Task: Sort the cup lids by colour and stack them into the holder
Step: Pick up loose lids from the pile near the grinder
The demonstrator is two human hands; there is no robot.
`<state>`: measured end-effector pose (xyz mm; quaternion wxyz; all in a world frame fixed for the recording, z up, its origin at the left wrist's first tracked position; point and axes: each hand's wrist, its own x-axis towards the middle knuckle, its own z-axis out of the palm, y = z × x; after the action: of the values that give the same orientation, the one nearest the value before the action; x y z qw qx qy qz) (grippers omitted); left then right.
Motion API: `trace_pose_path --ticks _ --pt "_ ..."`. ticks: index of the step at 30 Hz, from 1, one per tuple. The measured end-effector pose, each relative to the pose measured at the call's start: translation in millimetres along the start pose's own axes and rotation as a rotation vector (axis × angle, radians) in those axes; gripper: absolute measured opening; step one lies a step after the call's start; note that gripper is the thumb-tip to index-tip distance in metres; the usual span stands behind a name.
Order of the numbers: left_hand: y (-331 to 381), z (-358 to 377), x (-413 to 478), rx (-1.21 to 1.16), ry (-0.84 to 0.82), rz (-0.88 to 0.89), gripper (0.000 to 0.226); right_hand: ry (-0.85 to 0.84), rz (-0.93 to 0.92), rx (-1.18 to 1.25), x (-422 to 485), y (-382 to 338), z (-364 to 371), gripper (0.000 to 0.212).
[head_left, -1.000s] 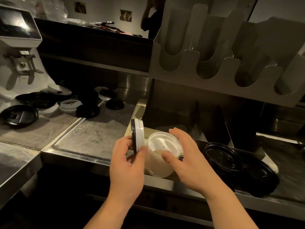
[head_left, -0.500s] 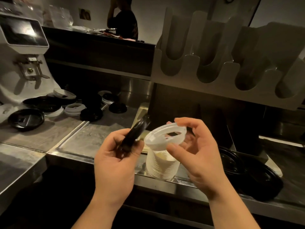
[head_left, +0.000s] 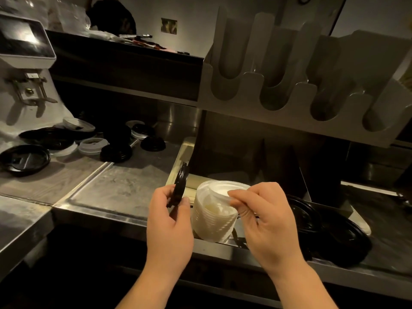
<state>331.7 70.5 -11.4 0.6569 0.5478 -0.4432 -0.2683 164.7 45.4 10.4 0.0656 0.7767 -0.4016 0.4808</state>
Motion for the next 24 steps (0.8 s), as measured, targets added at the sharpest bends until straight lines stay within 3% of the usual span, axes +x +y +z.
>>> trace_pose_path --ticks 5,9,13,16,19,24 --pt "-7.3 -0.6 -1.1 0.082 -0.005 0.115 0.024 -0.130 0.077 -0.077 10.3 -13.7 15.5 0.031" --pt "-25.0 -6.1 1.5 0.246 -0.002 0.334 0.050 -0.246 0.108 0.003 14.6 -19.8 12.6 0.039" --pt "-36.4 -6.3 8.0 0.380 0.080 0.508 0.031 -0.315 0.201 0.140 13.3 -11.3 -6.2 0.028" --pt "-38.1 -2.2 6.4 0.369 0.075 0.466 0.025 -0.353 0.282 0.200 7.1 0.2 -13.3 0.039" --pt "-33.1 -1.3 1.7 0.288 -0.076 0.346 0.031 -0.362 0.311 0.195 -1.5 6.3 -12.1 0.038" --pt "-35.3 -2.7 -3.1 0.398 -0.313 0.224 0.087 -0.284 0.167 0.113 2.0 3.7 -2.7 0.018"
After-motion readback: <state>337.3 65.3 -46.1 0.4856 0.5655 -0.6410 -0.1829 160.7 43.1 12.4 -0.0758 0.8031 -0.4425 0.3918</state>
